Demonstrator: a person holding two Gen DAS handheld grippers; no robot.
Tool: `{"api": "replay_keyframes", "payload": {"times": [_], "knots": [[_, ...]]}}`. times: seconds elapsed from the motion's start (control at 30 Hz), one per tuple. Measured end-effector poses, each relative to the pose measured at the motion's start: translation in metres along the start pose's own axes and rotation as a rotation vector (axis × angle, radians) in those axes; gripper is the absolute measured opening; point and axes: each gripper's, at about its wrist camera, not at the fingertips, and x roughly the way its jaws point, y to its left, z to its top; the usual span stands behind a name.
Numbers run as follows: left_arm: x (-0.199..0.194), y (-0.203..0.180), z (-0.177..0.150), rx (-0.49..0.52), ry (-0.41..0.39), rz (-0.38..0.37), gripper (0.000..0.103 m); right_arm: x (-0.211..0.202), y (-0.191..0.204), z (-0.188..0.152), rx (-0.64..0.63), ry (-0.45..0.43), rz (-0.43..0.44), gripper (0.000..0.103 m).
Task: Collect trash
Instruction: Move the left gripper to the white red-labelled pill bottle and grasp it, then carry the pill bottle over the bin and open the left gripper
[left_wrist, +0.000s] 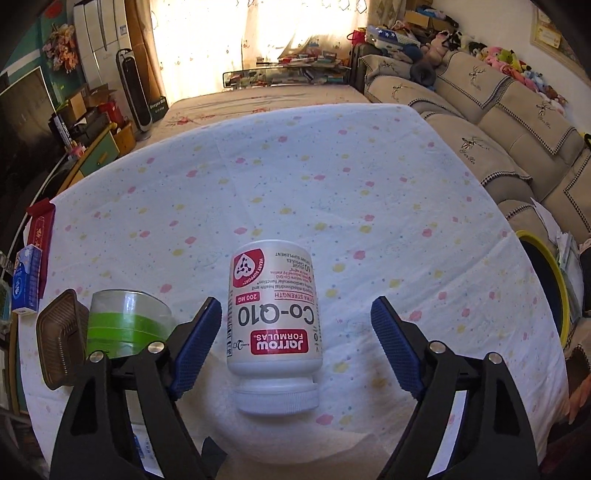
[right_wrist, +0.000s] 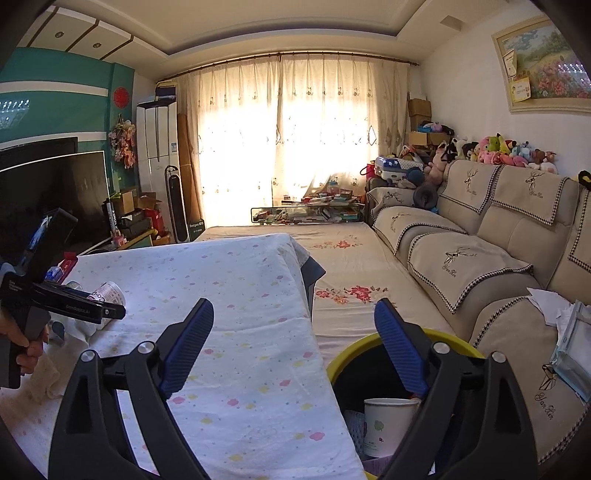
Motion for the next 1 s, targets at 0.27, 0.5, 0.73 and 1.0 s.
{"api": "replay_keyframes", "payload": {"times": [0.27,0.5,0.73,1.0], "knots": [[0.018,-0.004,0.007,0.006,0.043,0.036,0.047,0.000,-0.008,-0.002,0.032,0.009,0.001,0.086],[0.007,-0.007,0.001,0.029,0.026,0.032,0.046,0.001,-0.010,-0.002,0.038,0.008,-0.008,0.087],[-0.041,-0.022,0.007,0.040,-0.053,-0.007,0.046,0.001,-0.017,-0.004,0.070,0.009,-0.020,0.087],[-0.114,-0.070,0.019,0.118,-0.146,-0.078,0.046,-0.019,-0.014,-0.006,0.052,-0.092,-0.016,0.087]]}}
